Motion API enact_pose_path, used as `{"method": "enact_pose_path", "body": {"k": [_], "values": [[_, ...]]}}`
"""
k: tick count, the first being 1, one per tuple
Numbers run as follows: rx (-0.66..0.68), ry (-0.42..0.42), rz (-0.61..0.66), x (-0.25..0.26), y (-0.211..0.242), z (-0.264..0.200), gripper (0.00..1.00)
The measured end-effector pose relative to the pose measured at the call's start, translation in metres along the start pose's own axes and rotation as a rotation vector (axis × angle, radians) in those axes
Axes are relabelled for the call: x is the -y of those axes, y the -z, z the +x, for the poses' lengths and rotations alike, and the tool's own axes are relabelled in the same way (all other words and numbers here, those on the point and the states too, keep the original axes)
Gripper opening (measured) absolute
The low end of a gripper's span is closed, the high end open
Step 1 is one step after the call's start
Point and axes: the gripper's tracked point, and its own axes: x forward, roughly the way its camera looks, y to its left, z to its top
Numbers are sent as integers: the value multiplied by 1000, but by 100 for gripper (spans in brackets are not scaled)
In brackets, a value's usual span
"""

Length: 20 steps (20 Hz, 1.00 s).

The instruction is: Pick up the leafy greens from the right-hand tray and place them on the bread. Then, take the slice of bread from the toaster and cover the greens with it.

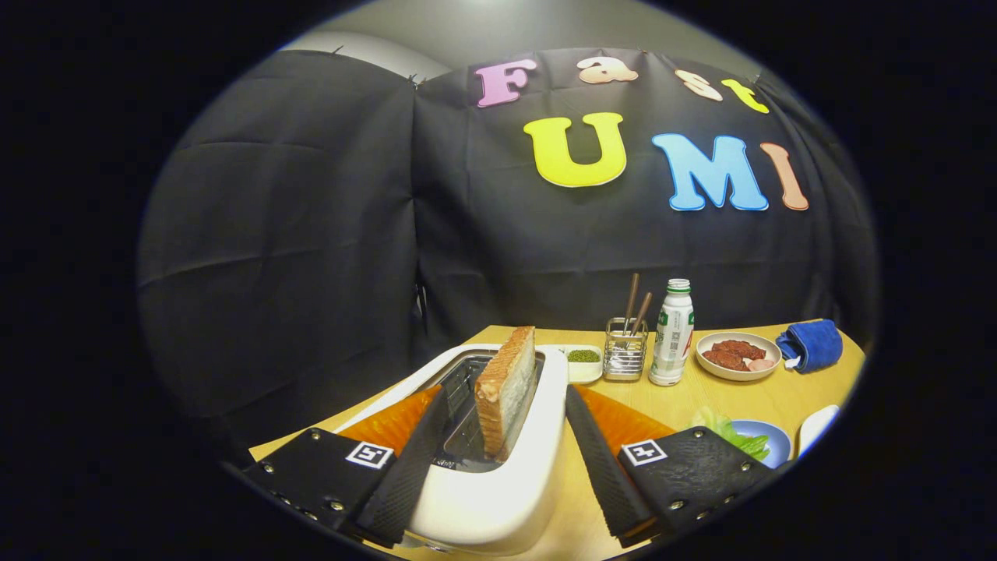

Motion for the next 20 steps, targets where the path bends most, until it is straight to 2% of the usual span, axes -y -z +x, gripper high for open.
{"method": "enact_pose_path", "body": {"k": [1,3,14,20], "values": [[15,35,1,9,-3,1,90],[18,25,8,9,-1,-1,52],[35,34,-13,12,-4,-1,52],[45,49,-79,7,-10,-3,54]]}}
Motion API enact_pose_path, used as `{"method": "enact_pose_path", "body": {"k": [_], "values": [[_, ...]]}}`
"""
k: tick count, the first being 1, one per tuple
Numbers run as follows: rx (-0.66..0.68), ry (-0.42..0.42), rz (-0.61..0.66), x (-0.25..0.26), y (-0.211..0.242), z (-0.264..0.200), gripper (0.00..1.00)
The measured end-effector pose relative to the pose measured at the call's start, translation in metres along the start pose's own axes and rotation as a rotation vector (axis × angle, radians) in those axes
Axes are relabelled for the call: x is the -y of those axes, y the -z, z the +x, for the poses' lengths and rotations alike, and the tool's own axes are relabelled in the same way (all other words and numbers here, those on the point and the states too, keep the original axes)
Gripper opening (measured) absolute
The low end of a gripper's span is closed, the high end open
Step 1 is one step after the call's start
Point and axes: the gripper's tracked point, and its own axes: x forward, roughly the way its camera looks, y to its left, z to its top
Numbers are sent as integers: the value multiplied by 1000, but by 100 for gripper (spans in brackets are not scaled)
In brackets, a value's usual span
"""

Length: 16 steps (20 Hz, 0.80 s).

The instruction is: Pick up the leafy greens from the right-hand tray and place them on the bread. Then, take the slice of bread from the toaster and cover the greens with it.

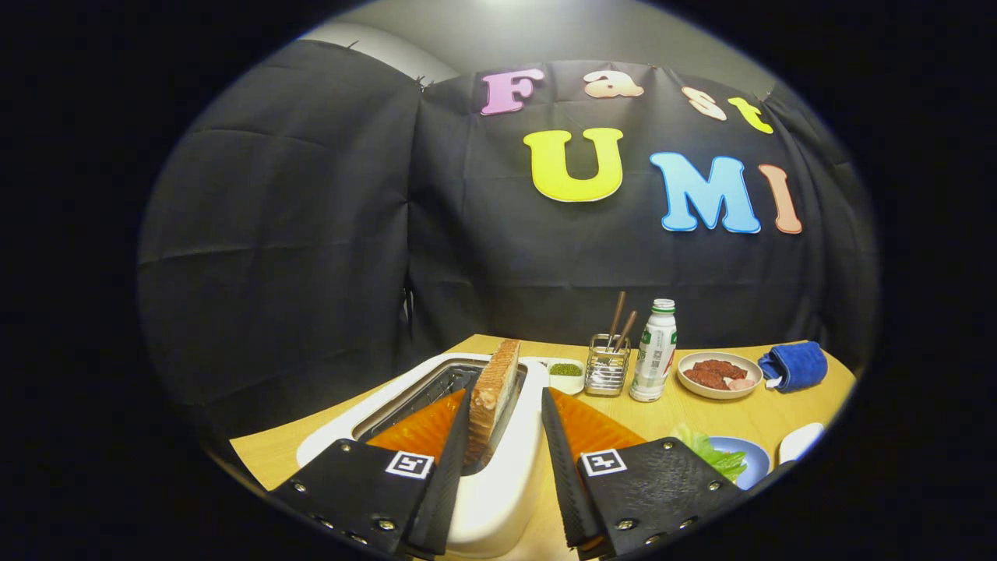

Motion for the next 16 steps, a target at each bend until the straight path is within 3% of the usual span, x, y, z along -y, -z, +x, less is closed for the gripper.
{"method": "enact_pose_path", "body": {"k": [3,4,6,7,16], "values": [[6,-42,-21,-13,-1,0,51],[-3,-54,-13,-16,4,-1,18],[-13,-55,-5,-17,7,0,11],[-8,-61,-5,-16,6,-1,4],[105,-105,101,-7,-39,-22,4]]}}
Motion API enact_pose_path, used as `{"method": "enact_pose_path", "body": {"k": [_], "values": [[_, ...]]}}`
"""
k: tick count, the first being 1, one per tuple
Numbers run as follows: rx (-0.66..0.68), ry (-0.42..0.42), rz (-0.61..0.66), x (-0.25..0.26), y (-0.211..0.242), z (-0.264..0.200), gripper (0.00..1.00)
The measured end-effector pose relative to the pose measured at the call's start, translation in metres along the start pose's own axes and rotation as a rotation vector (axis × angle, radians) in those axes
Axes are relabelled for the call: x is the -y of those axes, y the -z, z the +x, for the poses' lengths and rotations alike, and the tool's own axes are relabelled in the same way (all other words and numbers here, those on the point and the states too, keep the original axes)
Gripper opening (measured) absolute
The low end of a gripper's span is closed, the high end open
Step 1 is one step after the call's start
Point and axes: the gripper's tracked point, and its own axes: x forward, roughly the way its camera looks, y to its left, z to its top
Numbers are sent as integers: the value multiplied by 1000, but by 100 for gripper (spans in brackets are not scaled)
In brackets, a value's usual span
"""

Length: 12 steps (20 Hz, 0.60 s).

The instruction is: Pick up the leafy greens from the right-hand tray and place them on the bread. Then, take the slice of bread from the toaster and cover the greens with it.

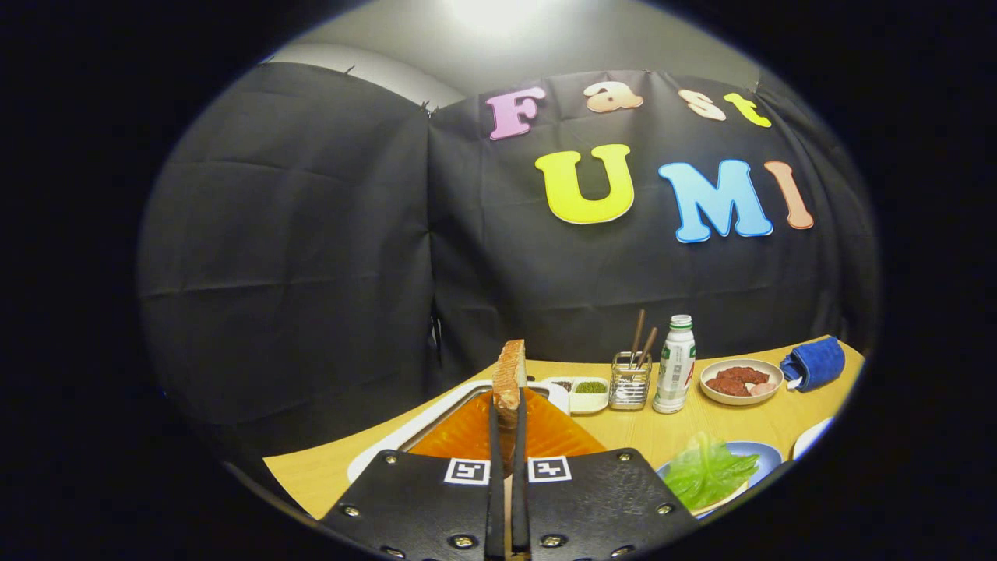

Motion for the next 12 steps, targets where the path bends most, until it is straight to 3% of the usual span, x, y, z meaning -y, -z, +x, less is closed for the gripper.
{"method": "enact_pose_path", "body": {"k": [5,12], "values": [[80,4,66,23,-44,-21,4],[118,112,51,107,-67,-51,3]]}}
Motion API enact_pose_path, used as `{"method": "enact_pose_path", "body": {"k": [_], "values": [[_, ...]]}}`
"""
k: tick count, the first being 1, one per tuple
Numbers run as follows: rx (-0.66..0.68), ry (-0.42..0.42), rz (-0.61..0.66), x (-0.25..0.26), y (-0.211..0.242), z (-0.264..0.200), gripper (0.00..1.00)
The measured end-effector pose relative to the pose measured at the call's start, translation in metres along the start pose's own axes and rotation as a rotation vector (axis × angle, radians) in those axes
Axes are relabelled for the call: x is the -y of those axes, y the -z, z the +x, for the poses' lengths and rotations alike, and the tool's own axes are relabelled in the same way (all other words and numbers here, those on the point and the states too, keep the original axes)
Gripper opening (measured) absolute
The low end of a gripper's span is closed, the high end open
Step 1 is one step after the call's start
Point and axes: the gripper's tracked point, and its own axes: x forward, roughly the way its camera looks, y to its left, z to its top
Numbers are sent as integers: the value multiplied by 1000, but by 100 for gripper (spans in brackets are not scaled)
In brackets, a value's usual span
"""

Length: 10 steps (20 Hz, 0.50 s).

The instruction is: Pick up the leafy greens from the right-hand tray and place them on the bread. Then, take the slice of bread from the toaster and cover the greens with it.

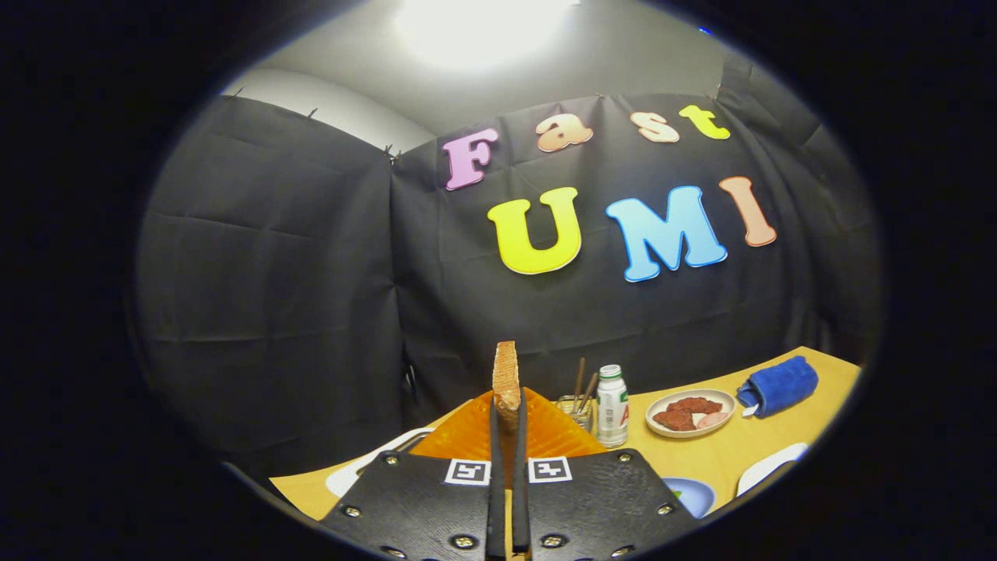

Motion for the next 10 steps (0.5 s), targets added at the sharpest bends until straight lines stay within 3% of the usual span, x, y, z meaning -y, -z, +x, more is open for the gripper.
{"method": "enact_pose_path", "body": {"k": [10], "values": [[-121,157,-93,112,45,-20,3]]}}
